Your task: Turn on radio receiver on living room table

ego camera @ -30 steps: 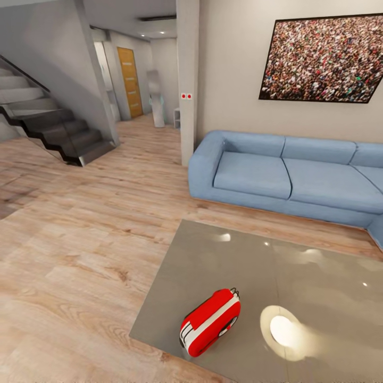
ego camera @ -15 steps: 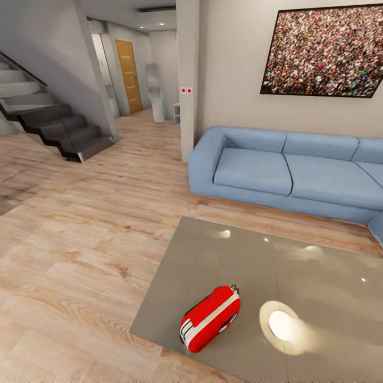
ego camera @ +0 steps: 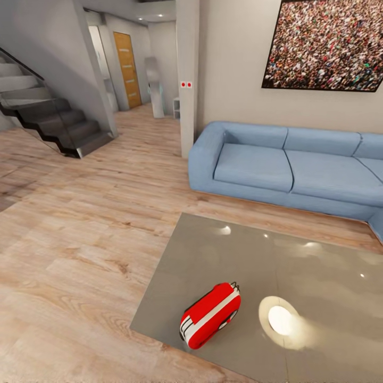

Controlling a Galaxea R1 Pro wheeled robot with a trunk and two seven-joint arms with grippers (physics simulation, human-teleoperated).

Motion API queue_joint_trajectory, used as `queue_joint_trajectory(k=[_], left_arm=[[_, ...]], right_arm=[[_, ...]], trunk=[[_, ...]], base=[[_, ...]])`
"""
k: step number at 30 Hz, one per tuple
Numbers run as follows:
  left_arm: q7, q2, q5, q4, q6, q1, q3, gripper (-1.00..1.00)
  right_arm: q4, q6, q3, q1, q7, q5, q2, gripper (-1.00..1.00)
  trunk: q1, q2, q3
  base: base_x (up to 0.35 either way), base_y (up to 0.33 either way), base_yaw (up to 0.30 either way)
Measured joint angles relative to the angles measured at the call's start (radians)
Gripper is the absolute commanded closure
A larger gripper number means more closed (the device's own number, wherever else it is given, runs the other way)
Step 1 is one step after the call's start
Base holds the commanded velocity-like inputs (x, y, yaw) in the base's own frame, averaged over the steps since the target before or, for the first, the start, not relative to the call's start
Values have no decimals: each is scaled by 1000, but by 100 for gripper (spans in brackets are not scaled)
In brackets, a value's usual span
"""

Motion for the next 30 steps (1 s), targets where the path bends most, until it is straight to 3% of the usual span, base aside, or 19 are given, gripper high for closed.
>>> queue_joint_trajectory(k=[22, 30], left_arm=[[0, 0, 0, 0, 0, 0, 0, -100], [0, 0, 0, 0, 0, 0, 1, -100]], right_arm=[[0, -1, -1, 0, 0, 0, 0, -100], [0, -1, -3, 0, 0, -1, 0, -100]], trunk=[[0, 0, -25], [0, 0, -26]], base=[[0, 0, -3], [0, 0, -203]])
